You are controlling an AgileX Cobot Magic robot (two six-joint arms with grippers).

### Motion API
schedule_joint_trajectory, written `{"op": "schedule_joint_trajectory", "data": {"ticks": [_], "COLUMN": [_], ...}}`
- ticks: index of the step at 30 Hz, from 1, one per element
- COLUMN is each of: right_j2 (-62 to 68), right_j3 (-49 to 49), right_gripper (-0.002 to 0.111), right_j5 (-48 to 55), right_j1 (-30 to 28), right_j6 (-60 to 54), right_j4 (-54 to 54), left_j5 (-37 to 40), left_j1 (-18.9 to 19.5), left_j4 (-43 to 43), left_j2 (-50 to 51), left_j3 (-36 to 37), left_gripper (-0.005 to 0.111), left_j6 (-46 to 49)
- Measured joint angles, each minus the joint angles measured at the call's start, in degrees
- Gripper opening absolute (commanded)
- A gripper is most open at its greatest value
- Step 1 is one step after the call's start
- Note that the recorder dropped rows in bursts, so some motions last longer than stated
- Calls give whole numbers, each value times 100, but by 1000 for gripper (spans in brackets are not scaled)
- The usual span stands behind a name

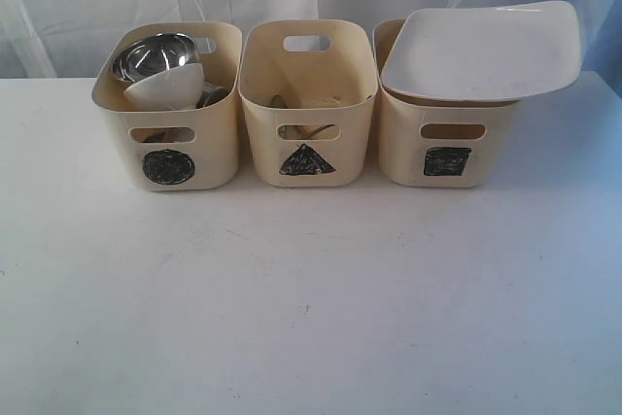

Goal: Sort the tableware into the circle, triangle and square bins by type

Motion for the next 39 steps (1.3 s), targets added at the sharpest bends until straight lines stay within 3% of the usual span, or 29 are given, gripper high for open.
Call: {"op": "schedule_joint_trajectory", "data": {"ticks": [18,39], "right_j2": [0,0], "right_j3": [626,628], "right_gripper": [0,0], "right_j5": [-398,-503], "right_j1": [0,0], "right_j6": [602,772], "right_j4": [-342,-352], "left_j5": [0,0], "left_j1": [0,0], "left_j4": [0,0], "left_j2": [0,0], "left_j3": [0,0], "left_gripper": [0,0], "left_j6": [0,0]}}
